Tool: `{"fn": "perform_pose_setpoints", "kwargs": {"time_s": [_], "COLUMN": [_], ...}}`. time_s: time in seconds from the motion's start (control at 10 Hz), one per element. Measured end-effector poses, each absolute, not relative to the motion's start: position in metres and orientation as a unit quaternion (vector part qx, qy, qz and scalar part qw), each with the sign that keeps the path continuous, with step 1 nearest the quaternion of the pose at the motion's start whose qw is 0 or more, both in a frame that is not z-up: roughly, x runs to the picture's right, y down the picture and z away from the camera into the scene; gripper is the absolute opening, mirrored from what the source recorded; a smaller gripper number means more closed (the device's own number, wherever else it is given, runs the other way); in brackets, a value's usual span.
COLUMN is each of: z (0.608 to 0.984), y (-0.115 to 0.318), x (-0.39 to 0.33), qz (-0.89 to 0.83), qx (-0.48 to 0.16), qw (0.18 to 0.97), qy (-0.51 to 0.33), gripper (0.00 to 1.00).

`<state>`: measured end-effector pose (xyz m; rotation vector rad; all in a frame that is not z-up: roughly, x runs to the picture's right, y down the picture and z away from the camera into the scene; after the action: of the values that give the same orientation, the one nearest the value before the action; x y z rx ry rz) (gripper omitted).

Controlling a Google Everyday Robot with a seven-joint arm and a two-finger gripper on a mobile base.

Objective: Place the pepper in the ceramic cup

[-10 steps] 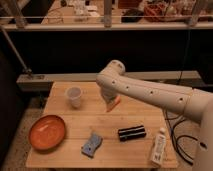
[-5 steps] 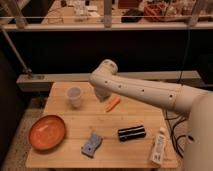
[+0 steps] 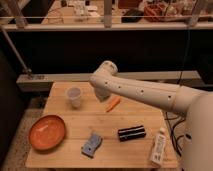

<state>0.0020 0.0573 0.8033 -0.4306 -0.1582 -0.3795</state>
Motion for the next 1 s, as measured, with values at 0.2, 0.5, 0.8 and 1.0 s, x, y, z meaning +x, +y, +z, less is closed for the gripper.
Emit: {"fn": "perform_pose_setpoints", "kwargs": {"time_s": [0.2, 0.5, 0.8, 1.0], "z": [0.806, 0.815, 0.825, 0.832], "y": [0.055, 0.059, 0.062, 0.063], "x": [0.016, 0.006, 0.013, 0.010], "qz": [-0.188, -0.194, -0.196, -0.196], "qx": [-0.211, -0.207, -0.207, -0.206], "qw": [0.956, 0.955, 0.954, 0.953], "qy": [-0.080, -0.088, -0.095, -0.100], "gripper": [0.77, 0.80, 0.80, 0.80]}}
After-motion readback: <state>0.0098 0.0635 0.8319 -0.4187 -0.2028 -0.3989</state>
